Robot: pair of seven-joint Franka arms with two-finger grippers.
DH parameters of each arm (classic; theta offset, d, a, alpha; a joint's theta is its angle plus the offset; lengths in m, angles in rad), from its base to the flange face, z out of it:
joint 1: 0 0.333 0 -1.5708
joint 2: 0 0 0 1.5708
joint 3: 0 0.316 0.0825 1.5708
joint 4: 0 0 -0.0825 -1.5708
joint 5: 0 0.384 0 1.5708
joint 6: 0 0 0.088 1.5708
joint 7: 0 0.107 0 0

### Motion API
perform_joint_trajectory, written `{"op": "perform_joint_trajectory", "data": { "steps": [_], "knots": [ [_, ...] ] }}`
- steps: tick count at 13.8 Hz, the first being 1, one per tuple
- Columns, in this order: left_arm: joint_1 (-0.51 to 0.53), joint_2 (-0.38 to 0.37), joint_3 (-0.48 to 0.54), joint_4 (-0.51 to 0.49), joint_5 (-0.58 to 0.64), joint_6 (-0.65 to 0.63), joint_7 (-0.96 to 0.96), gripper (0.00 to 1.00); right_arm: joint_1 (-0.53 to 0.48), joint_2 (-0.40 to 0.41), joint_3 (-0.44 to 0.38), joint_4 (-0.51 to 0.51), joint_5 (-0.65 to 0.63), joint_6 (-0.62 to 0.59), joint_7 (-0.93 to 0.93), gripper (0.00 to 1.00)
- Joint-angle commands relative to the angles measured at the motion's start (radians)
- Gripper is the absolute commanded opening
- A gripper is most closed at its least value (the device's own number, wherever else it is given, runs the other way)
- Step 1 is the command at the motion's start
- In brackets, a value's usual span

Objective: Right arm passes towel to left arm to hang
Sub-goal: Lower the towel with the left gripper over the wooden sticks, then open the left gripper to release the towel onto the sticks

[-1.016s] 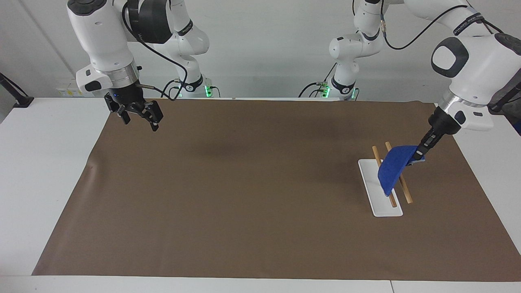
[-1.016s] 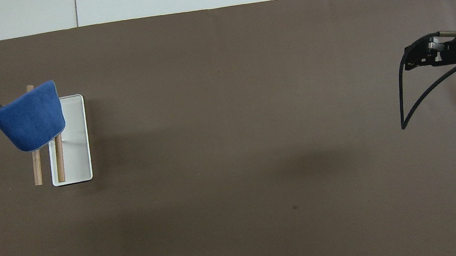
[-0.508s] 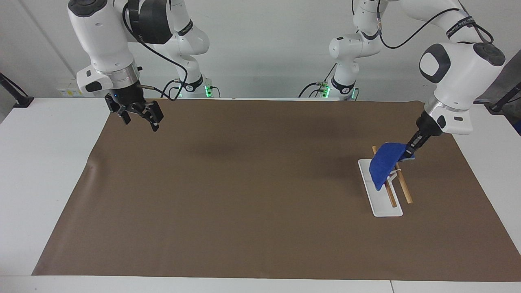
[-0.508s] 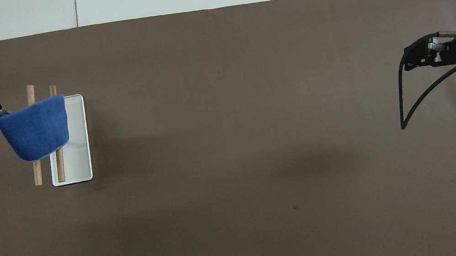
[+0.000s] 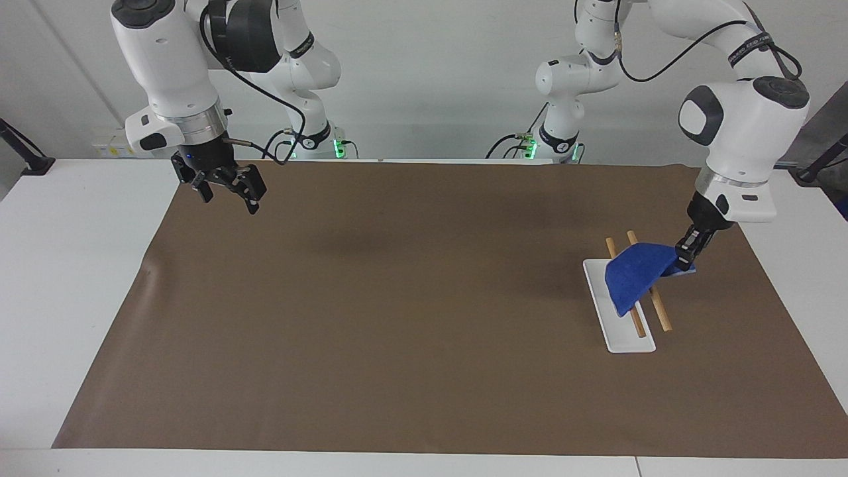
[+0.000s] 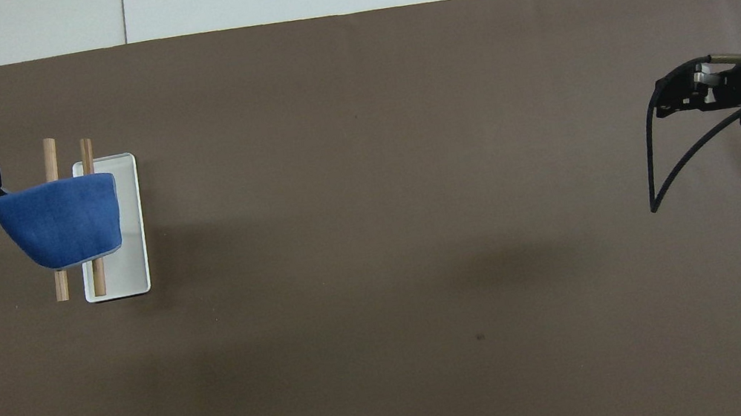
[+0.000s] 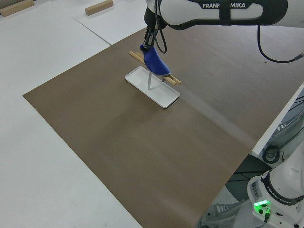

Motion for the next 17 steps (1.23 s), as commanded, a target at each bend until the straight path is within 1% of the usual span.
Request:
{"op": "perform_joint_trajectory", "data": {
  "steps": [1,4,8,12,13,17],
  "knots": [
    [-0.001,0.016,0.0,-0.012,0.053,0.045,0.008,0.0,-0.006,-0.026,0.0,-0.035,0.022,0.019,-0.033,1.0],
    [0.011,0.024,0.002,-0.003,0.109,0.065,0.01,0.0,-0.006,-0.026,0.0,-0.035,0.022,0.021,-0.033,1.0],
    [0.006,0.039,0.002,-0.014,0.111,0.09,0.006,0.0,-0.006,-0.027,0.0,-0.037,0.022,0.021,-0.035,1.0],
    [0.014,0.036,0.002,-0.092,0.111,0.212,0.008,0.0,-0.006,-0.027,0.0,-0.037,0.022,0.021,-0.033,1.0],
    [0.029,0.037,0.0,-0.106,0.111,0.237,0.01,0.0,-0.006,-0.027,0.0,-0.037,0.022,0.021,-0.032,1.0],
    [0.058,0.045,0.0,-0.136,0.111,0.304,0.011,0.0,-0.006,-0.027,0.0,-0.037,0.024,0.019,-0.024,1.0]
  ]
}}
